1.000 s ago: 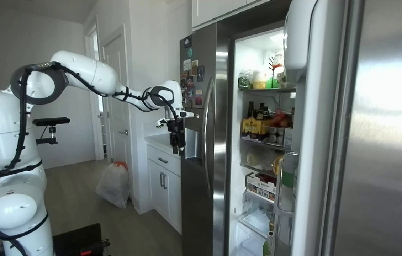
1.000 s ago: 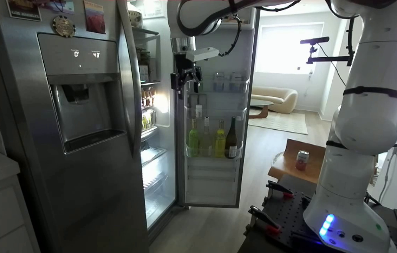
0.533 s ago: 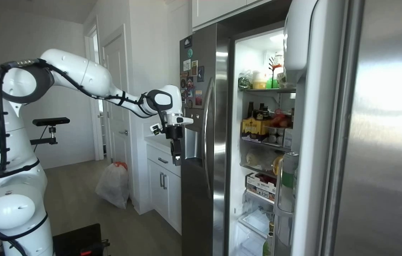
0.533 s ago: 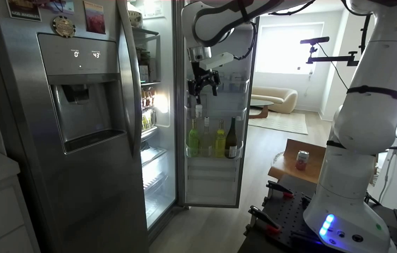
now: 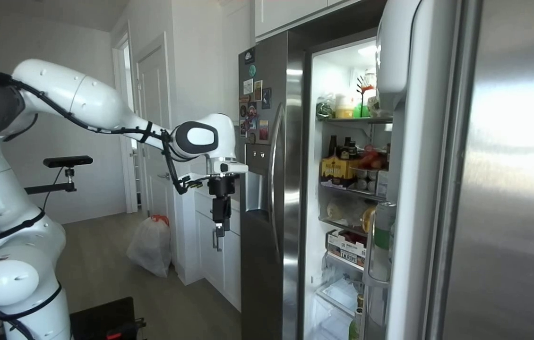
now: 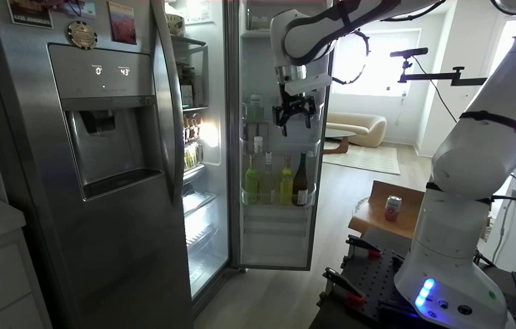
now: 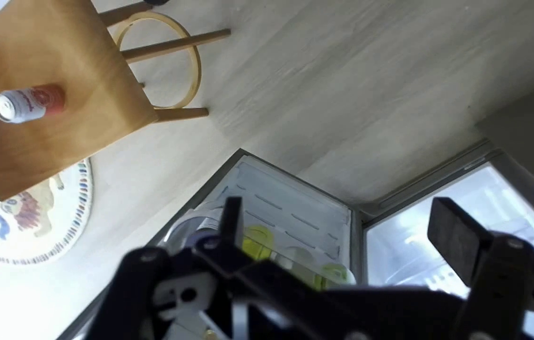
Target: Put the soda can in the compartment on the fridge door
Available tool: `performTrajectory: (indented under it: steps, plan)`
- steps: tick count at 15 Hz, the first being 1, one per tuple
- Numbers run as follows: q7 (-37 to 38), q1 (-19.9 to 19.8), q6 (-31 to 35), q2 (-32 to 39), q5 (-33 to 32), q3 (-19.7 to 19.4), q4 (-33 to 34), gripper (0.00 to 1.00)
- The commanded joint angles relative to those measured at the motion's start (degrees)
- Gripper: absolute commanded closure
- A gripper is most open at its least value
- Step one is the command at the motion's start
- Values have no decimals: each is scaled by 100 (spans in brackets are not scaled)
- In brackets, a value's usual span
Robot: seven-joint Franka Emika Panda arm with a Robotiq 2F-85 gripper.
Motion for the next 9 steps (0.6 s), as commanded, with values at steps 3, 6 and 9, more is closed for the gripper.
performTrajectory:
  steps: [3,6,9]
  plan:
    - [920,-649,727,-706,-365,-54,-910,0]
    - [1338,-1028,1073,-812,-648,-153,-1215,0]
    - [1819,-1465,1439,-849,-1094,-288,-1488,0]
